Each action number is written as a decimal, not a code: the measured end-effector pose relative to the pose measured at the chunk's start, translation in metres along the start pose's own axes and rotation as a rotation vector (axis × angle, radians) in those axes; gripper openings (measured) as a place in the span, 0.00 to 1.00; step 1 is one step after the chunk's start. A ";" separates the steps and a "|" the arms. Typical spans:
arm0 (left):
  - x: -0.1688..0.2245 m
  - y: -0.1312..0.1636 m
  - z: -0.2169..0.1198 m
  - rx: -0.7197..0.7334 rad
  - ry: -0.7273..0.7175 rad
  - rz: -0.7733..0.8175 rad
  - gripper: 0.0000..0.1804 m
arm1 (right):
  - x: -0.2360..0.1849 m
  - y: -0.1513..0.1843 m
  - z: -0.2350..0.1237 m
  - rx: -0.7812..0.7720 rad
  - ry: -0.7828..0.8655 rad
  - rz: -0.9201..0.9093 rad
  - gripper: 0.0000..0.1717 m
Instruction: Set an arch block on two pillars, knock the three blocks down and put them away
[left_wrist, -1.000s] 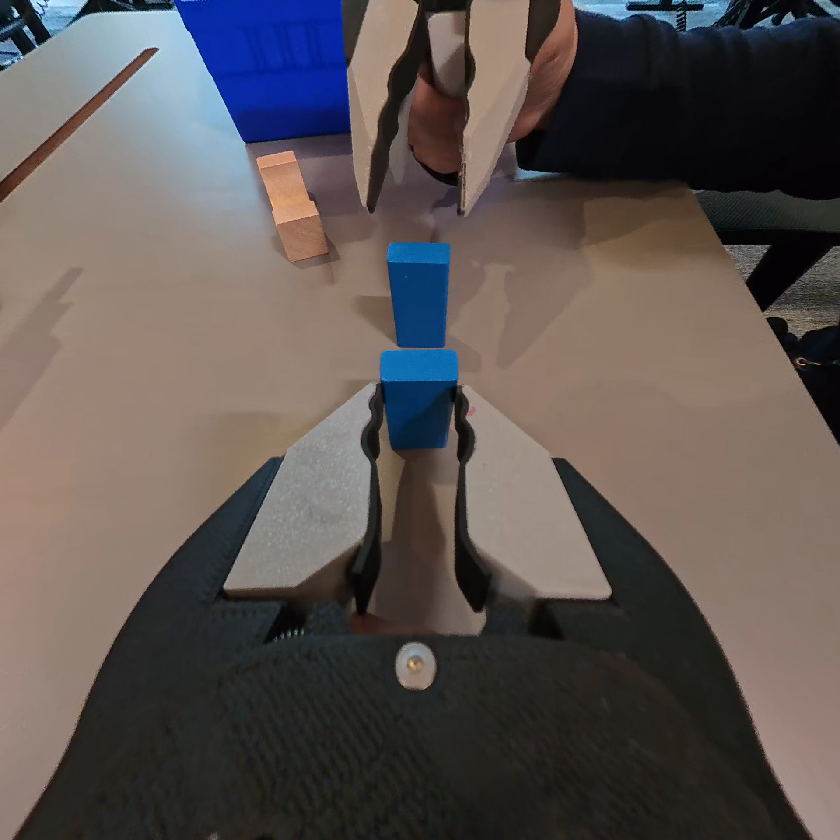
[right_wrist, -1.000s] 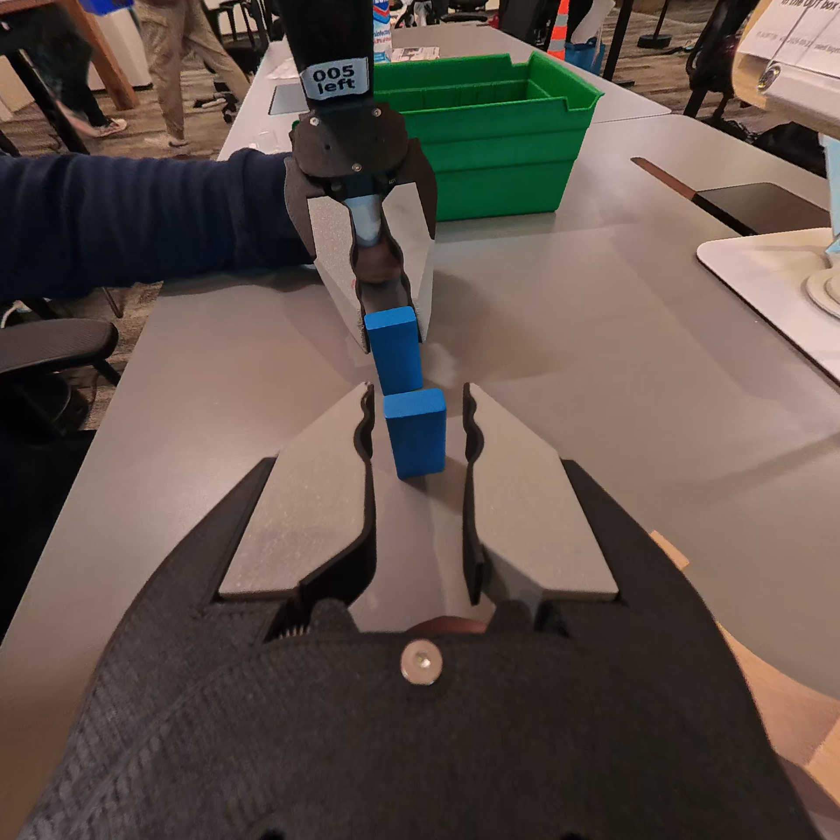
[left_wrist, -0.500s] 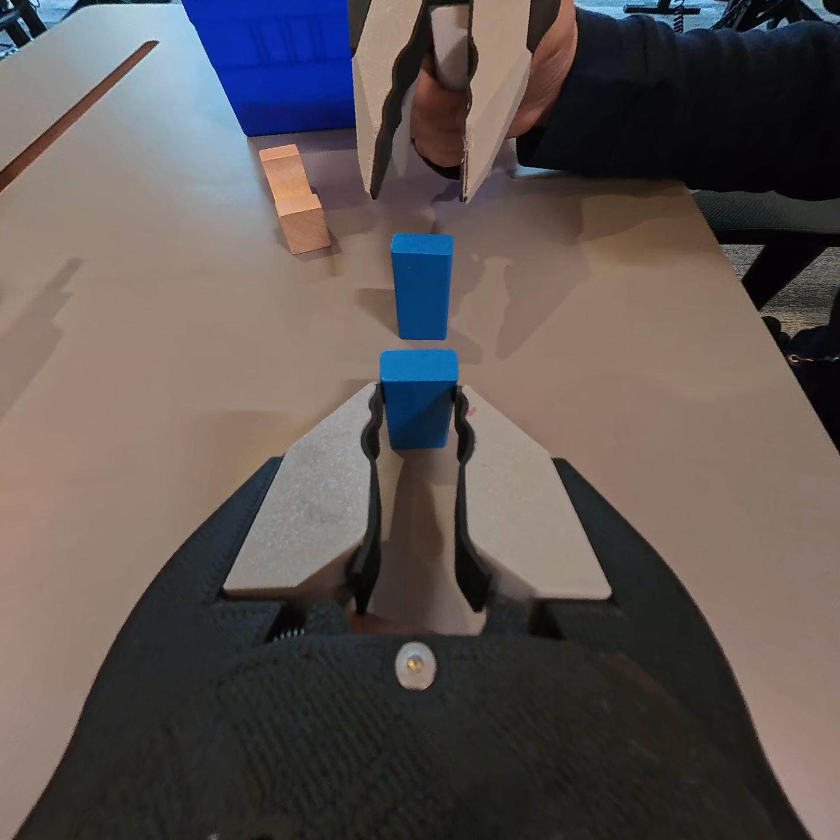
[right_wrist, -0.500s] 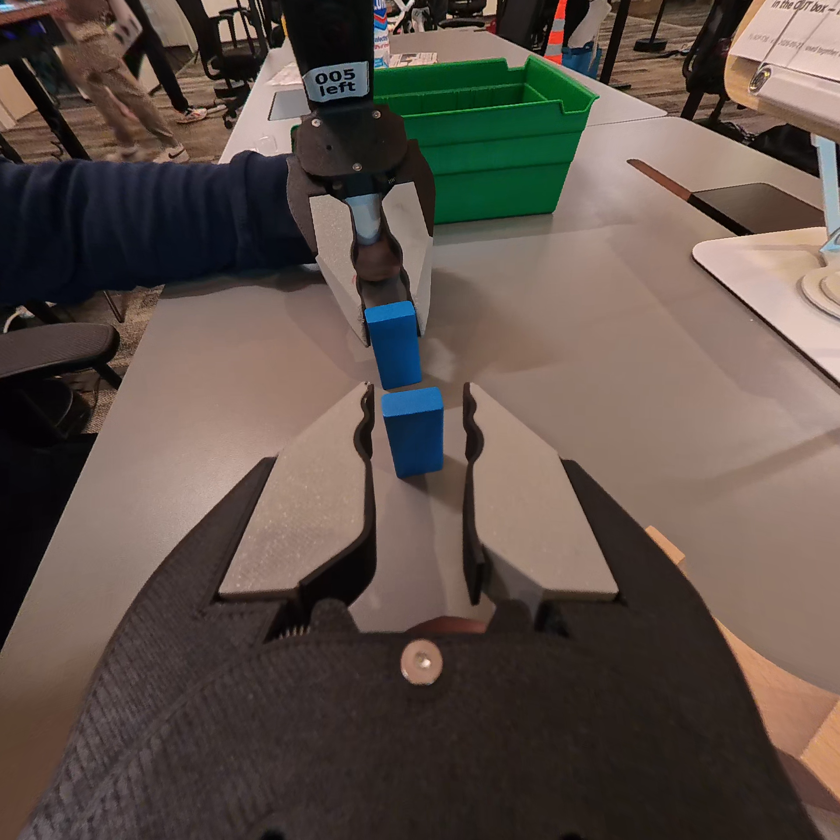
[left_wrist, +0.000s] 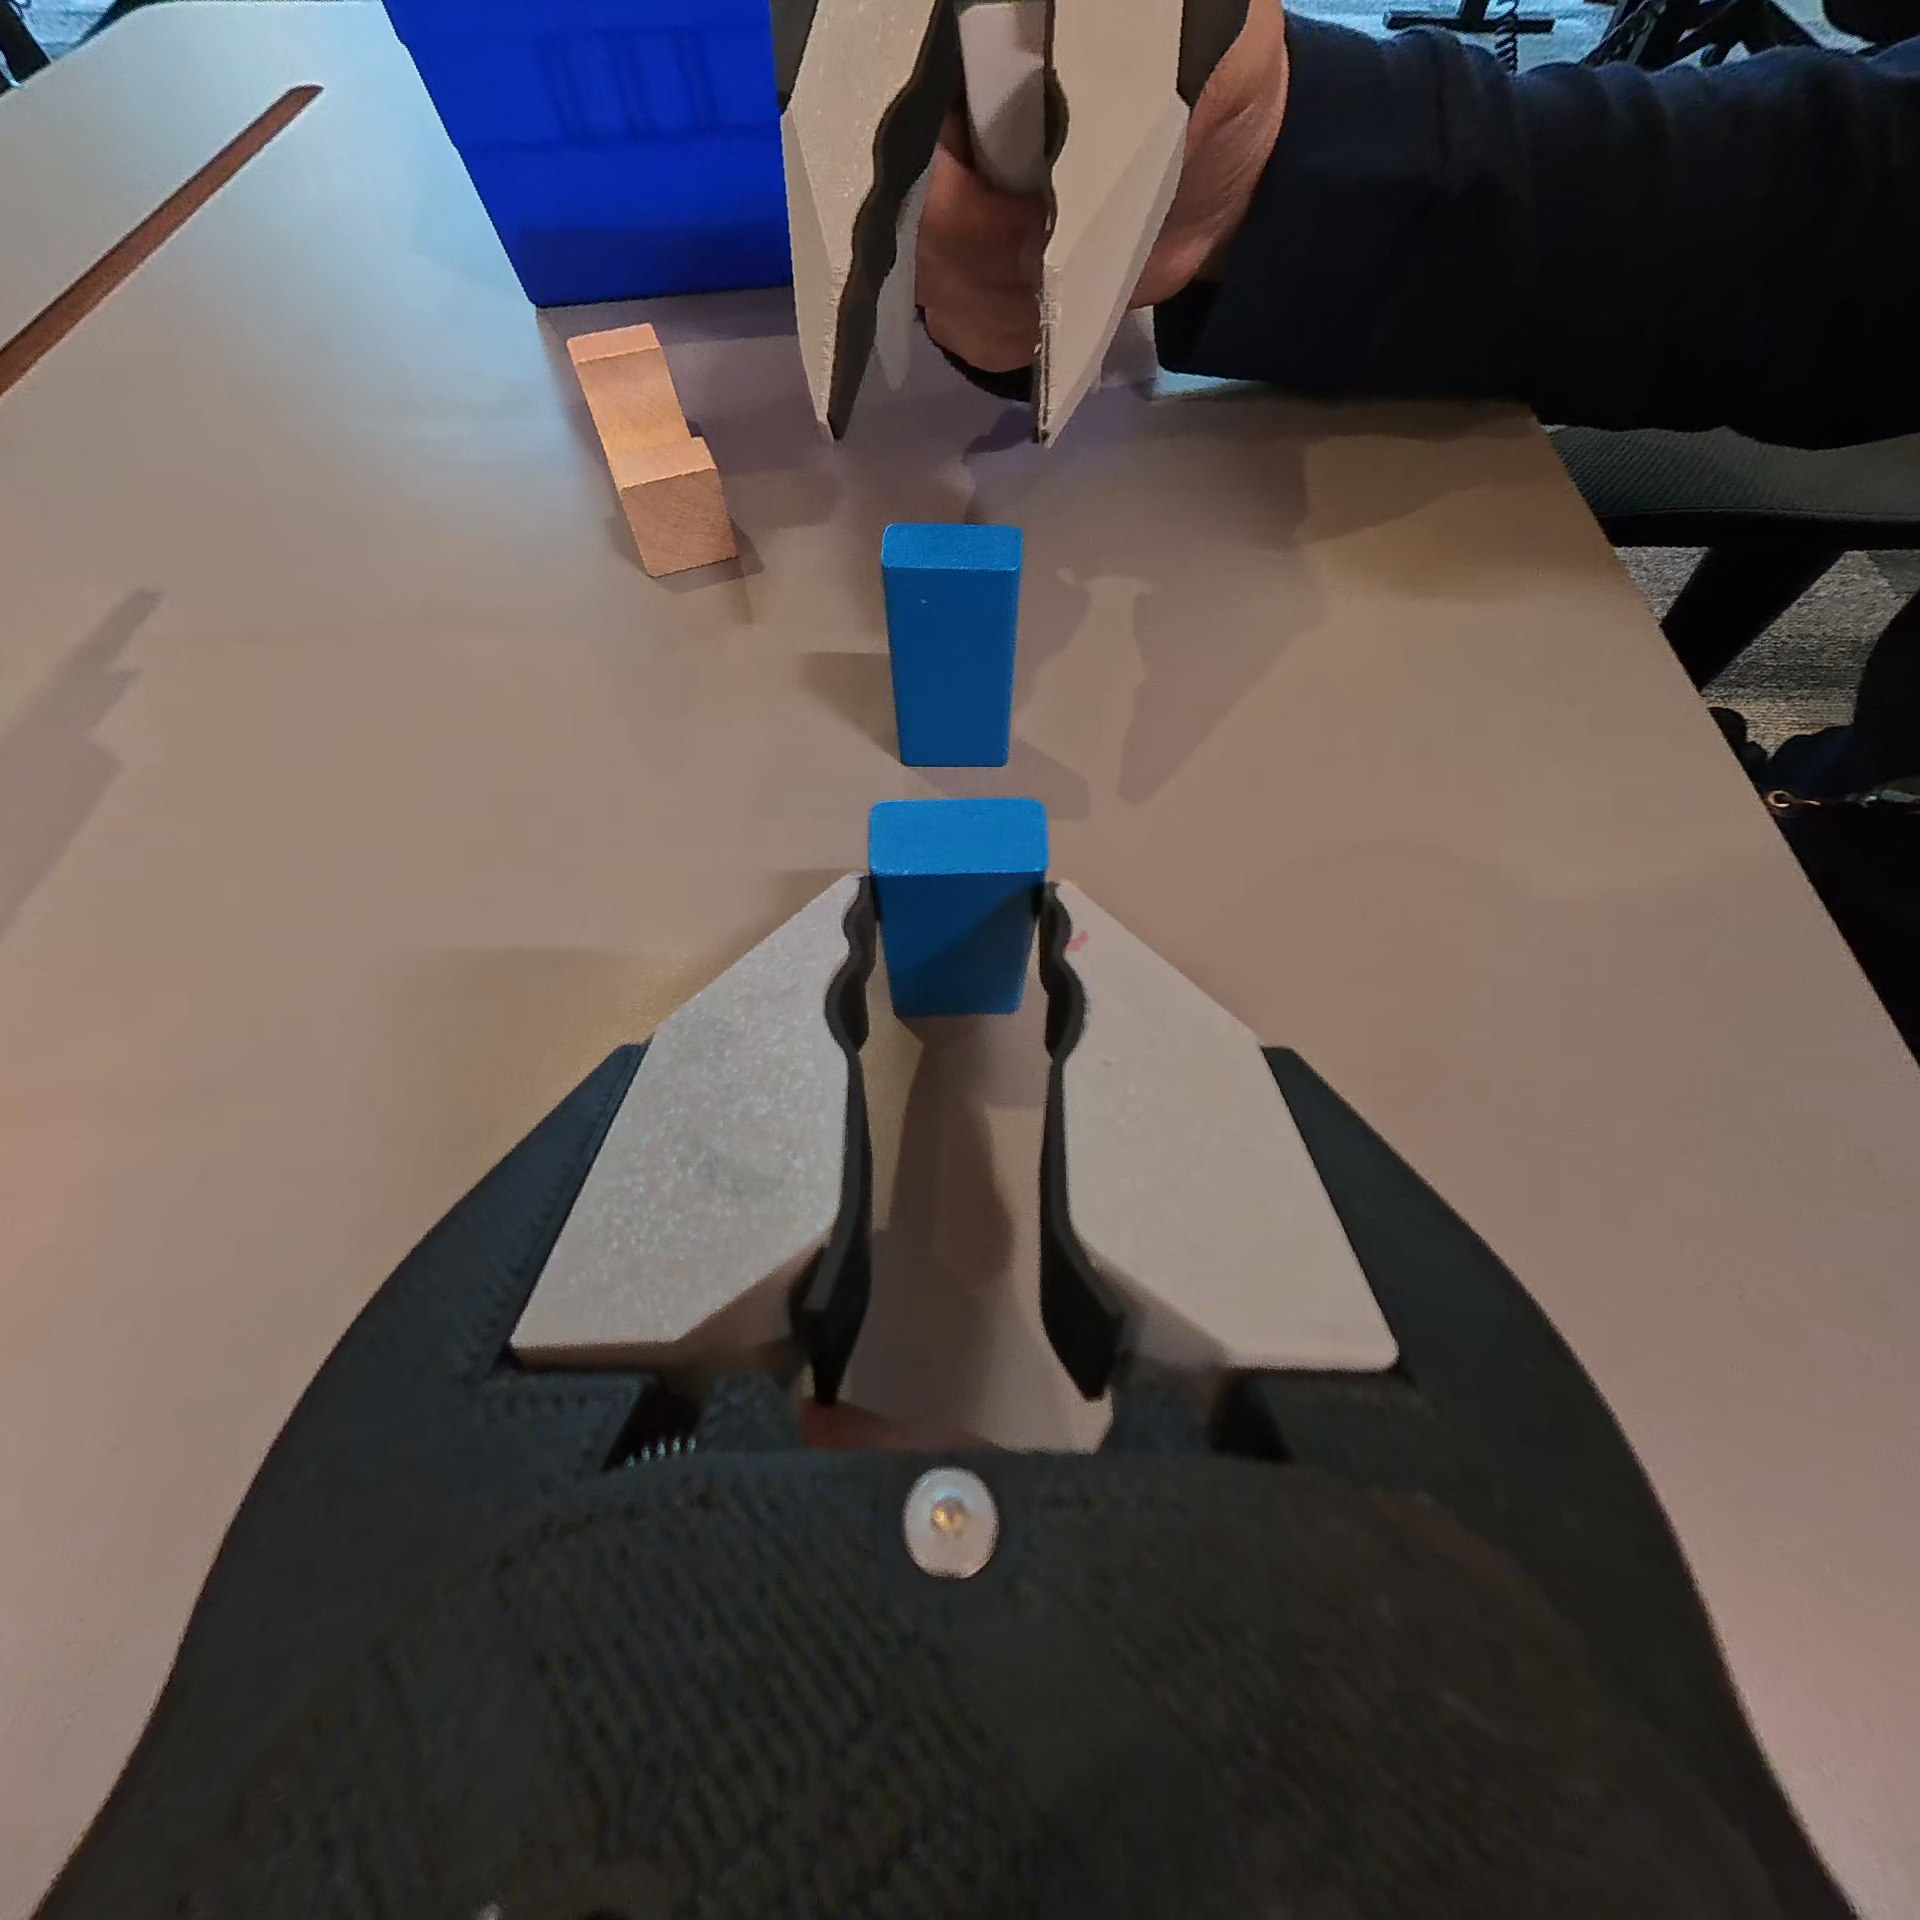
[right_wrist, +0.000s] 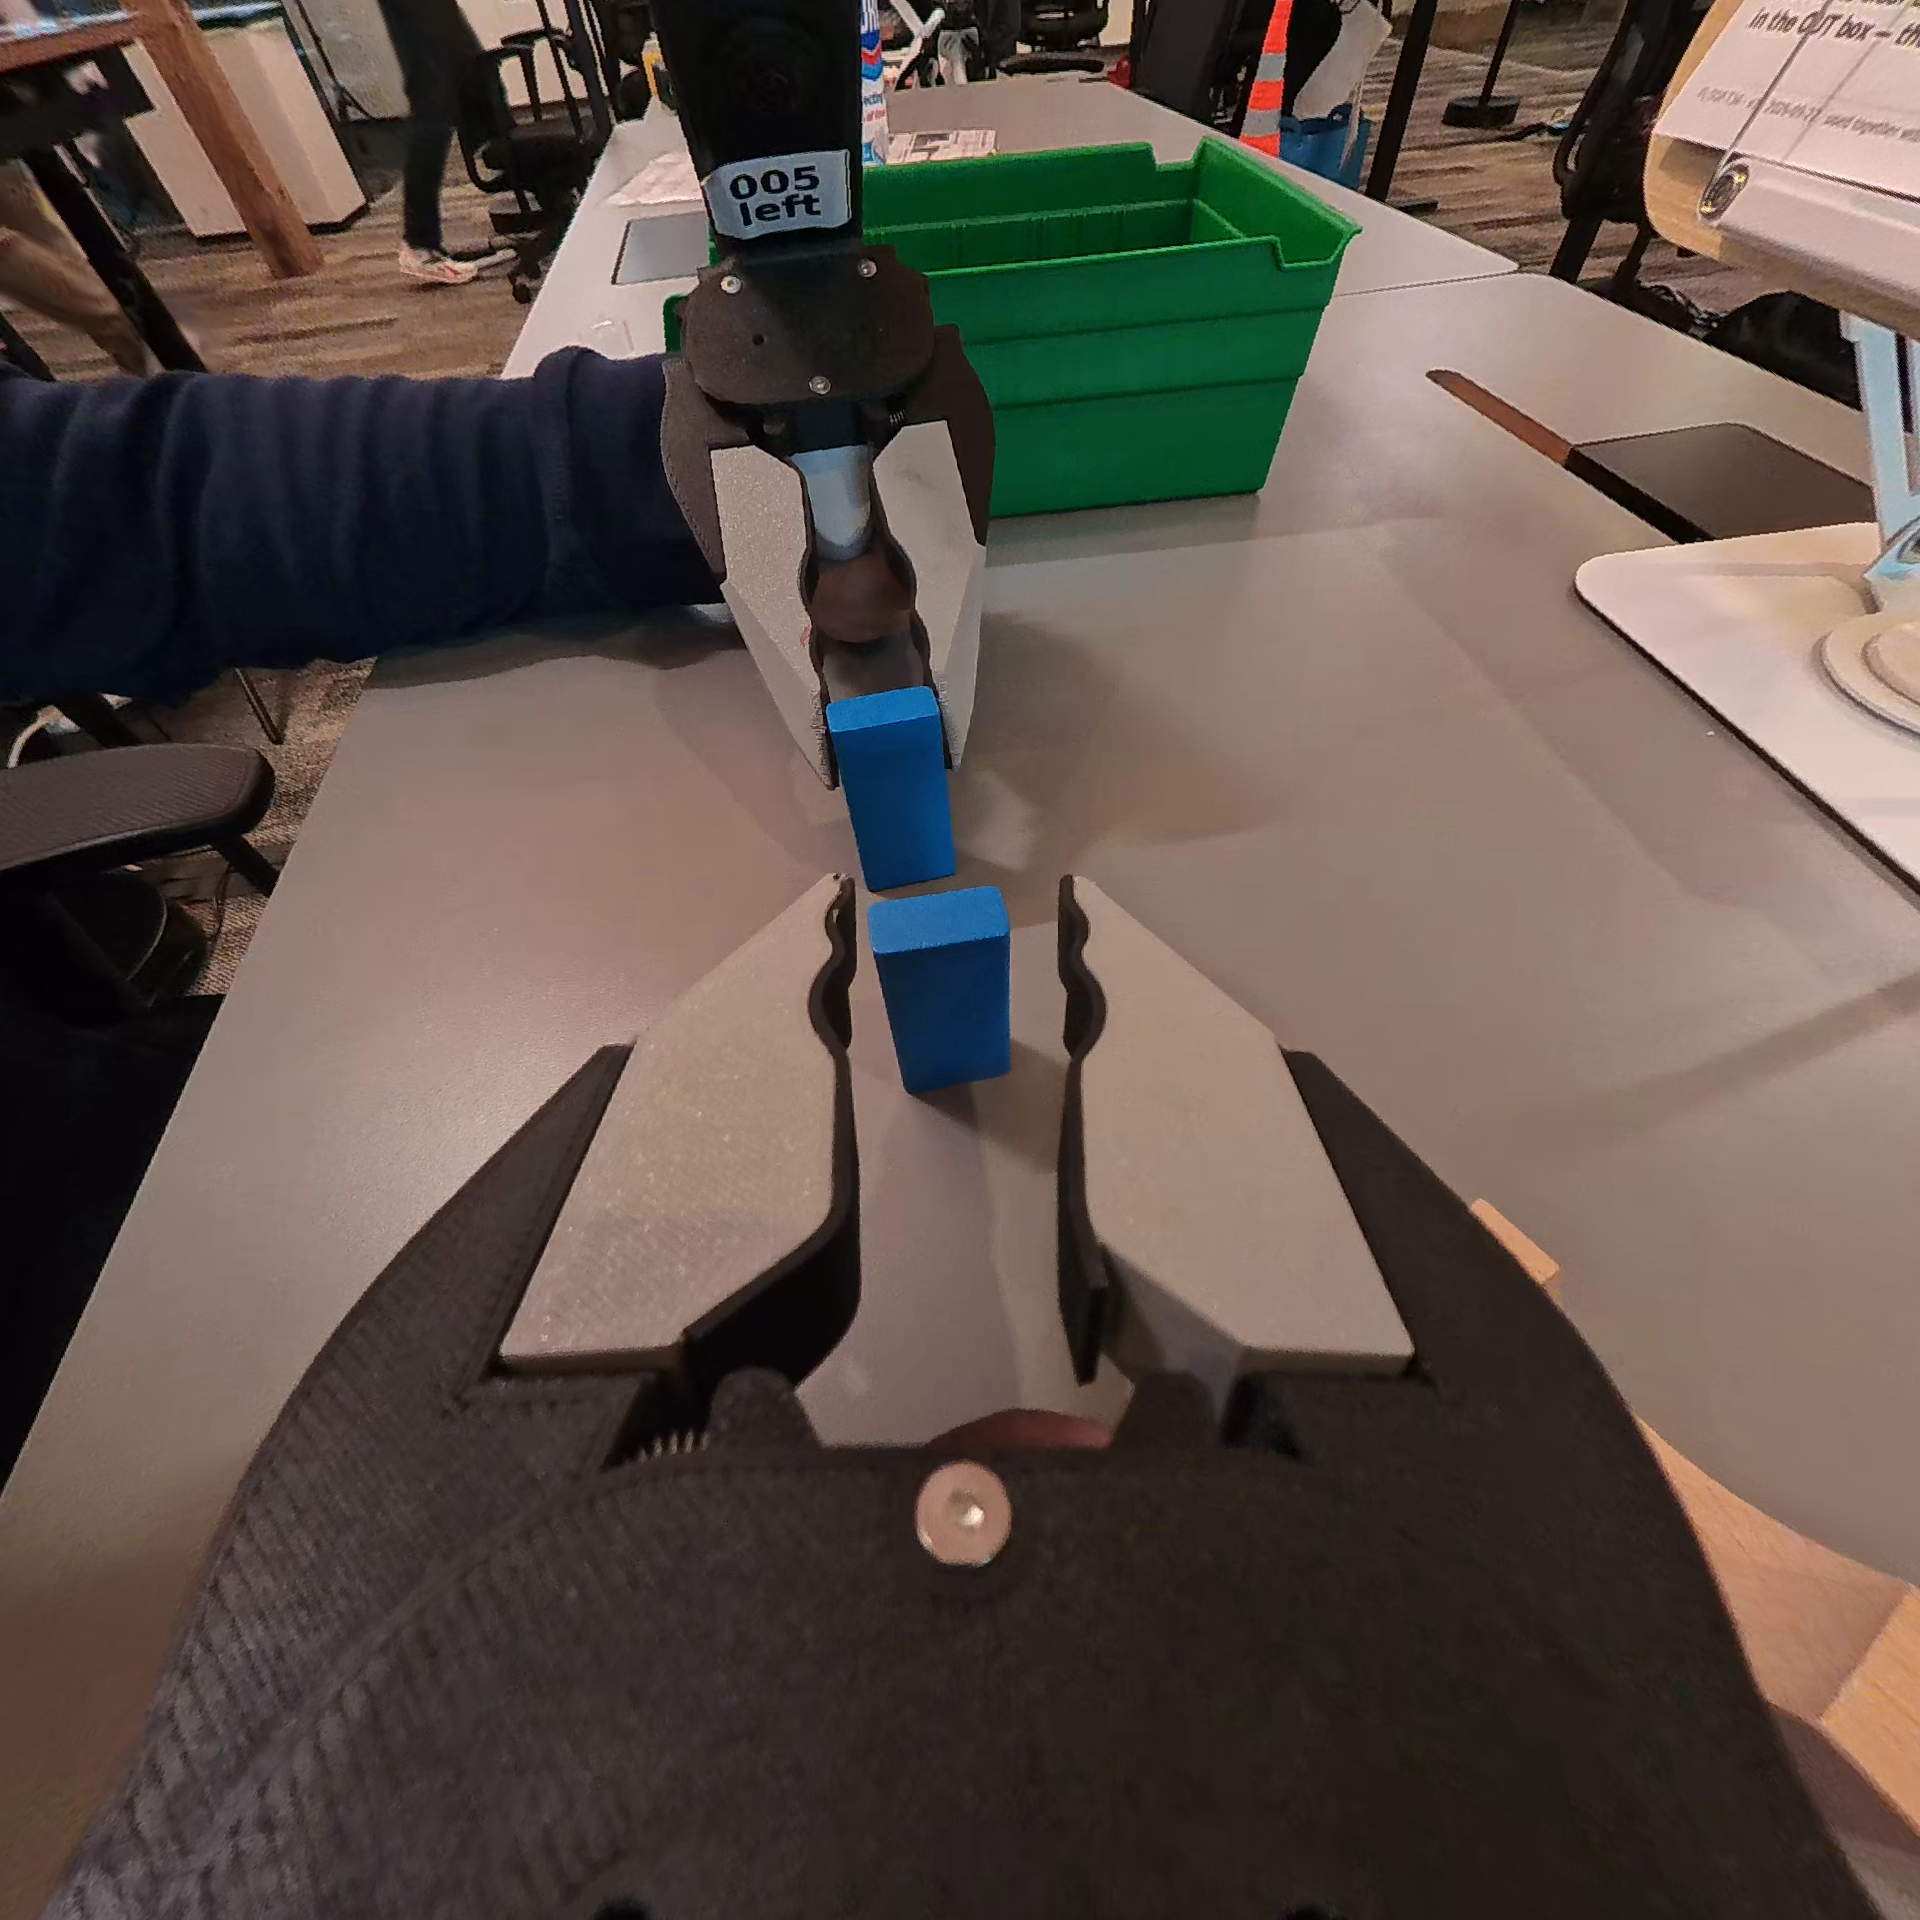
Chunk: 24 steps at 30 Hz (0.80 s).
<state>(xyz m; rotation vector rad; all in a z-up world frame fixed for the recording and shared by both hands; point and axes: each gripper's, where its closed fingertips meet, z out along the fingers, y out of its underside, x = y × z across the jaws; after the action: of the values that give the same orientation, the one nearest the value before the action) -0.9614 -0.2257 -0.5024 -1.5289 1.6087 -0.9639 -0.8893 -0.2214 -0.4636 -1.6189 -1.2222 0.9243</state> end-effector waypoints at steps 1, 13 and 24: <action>0.000 0.000 0.000 0.000 0.001 0.002 0.16 | 0.000 0.000 0.000 -0.001 0.000 -0.001 0.21; 0.001 0.000 0.000 0.000 -0.003 0.000 0.16 | -0.001 -0.002 -0.001 0.005 0.000 -0.004 0.21; 0.001 0.000 0.000 0.000 0.003 -0.003 0.16 | -0.002 -0.002 -0.001 0.004 -0.002 -0.005 0.21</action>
<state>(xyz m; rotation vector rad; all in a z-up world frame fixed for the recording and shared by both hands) -0.9612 -0.2266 -0.5026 -1.5310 1.6087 -0.9677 -0.8897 -0.2232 -0.4617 -1.6112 -1.2251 0.9251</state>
